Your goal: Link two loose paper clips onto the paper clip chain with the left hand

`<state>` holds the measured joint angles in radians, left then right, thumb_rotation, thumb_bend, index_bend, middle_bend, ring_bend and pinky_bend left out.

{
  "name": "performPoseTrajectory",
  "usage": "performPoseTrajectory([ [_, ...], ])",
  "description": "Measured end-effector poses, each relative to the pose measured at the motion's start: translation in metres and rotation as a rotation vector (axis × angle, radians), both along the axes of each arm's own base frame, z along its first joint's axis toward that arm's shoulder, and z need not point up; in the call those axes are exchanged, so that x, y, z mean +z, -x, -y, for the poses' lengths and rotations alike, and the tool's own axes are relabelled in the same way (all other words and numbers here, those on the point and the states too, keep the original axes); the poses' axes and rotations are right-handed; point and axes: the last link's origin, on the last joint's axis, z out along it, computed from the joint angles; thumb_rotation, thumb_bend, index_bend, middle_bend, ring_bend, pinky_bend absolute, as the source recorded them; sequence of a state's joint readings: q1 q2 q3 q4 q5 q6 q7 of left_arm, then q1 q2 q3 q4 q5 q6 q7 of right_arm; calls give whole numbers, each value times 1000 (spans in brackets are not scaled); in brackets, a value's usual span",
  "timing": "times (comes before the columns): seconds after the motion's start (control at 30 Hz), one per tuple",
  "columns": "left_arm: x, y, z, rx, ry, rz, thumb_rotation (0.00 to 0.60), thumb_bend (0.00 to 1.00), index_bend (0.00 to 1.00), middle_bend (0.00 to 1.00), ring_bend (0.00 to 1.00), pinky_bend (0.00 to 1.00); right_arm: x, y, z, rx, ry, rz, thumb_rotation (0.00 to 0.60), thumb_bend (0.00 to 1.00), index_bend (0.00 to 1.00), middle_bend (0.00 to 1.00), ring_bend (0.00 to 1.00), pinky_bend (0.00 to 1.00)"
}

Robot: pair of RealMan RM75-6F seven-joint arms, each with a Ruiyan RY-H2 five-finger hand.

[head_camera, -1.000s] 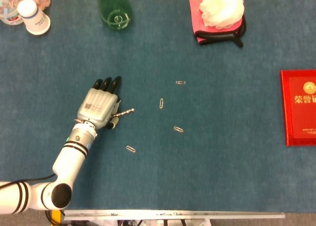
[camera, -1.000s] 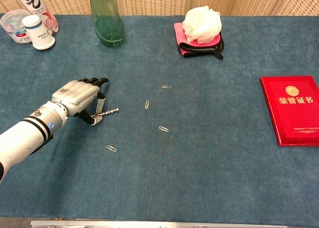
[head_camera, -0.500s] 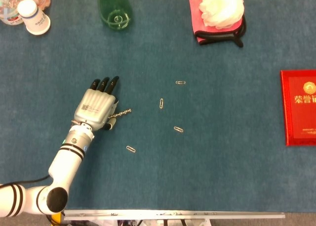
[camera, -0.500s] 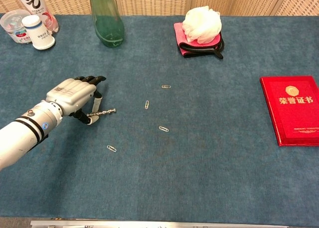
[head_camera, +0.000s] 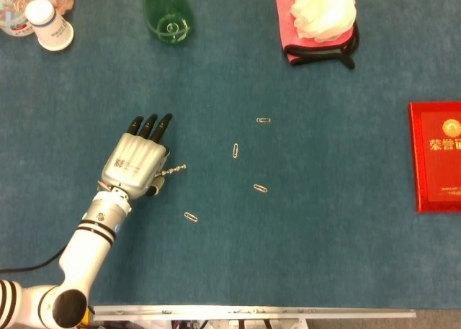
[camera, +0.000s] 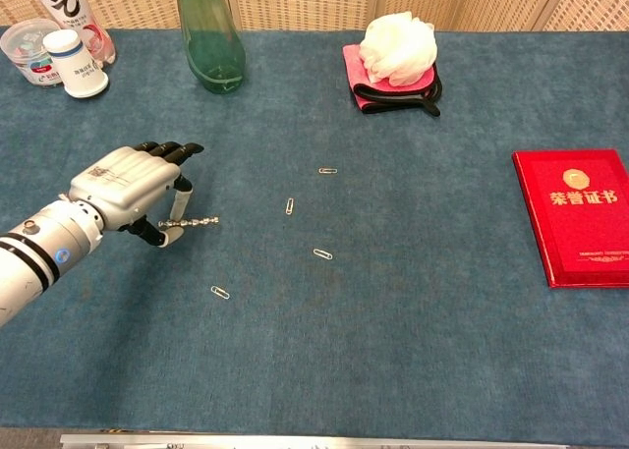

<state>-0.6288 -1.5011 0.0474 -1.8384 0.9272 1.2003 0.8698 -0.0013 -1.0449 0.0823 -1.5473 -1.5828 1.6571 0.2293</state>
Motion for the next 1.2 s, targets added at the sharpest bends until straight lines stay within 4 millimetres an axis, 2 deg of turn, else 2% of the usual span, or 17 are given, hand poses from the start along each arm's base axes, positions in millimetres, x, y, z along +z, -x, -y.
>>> performPoseTrajectory([
  [0.63,21,-17,36,-105,25,-77,600,317,597,0,0,84,4,1,-3,6,20,13,600,302,128,143,84,290],
  [1.2,33,-30,64,-136,105,-42,600,317,596,0,0,84,5,1,-4,7,23,15,600,302,128,143,85,290],
])
